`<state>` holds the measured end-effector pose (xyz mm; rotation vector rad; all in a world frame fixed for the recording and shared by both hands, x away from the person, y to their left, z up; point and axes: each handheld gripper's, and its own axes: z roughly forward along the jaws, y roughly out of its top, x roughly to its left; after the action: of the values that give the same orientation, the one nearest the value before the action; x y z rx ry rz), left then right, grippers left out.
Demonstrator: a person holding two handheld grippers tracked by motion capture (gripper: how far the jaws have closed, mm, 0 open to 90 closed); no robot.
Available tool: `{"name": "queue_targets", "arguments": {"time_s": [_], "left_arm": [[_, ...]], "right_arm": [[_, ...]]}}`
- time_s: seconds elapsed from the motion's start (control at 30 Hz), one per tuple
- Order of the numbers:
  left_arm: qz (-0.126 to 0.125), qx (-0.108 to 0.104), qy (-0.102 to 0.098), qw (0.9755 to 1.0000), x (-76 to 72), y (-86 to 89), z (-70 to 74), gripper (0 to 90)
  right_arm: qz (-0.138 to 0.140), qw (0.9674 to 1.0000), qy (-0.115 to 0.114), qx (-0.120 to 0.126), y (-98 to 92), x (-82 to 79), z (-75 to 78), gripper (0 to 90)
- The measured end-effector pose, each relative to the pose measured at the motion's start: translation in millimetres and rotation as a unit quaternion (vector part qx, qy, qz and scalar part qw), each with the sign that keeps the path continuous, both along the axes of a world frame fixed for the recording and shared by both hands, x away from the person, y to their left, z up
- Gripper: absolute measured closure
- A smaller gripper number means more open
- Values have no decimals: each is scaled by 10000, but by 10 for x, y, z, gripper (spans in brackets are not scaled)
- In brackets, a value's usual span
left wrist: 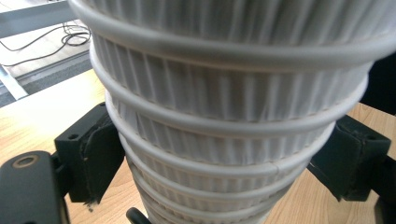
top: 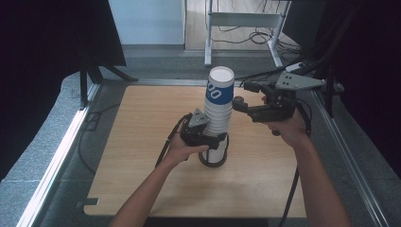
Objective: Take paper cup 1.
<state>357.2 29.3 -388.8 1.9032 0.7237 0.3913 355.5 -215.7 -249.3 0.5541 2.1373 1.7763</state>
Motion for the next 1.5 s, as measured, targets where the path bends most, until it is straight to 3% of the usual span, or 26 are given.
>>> {"name": "queue_targets", "arguments": {"time_s": [1.0,1.5], "left_arm": [[12,36,-5,10000,-4,-6,9,125],[18,47,-5,10000,-8,-15,10,125]], "right_arm": [[218,9997,52,-39,332,209,197,133],[299,9992,242,-121,554,356,176,144]]}}
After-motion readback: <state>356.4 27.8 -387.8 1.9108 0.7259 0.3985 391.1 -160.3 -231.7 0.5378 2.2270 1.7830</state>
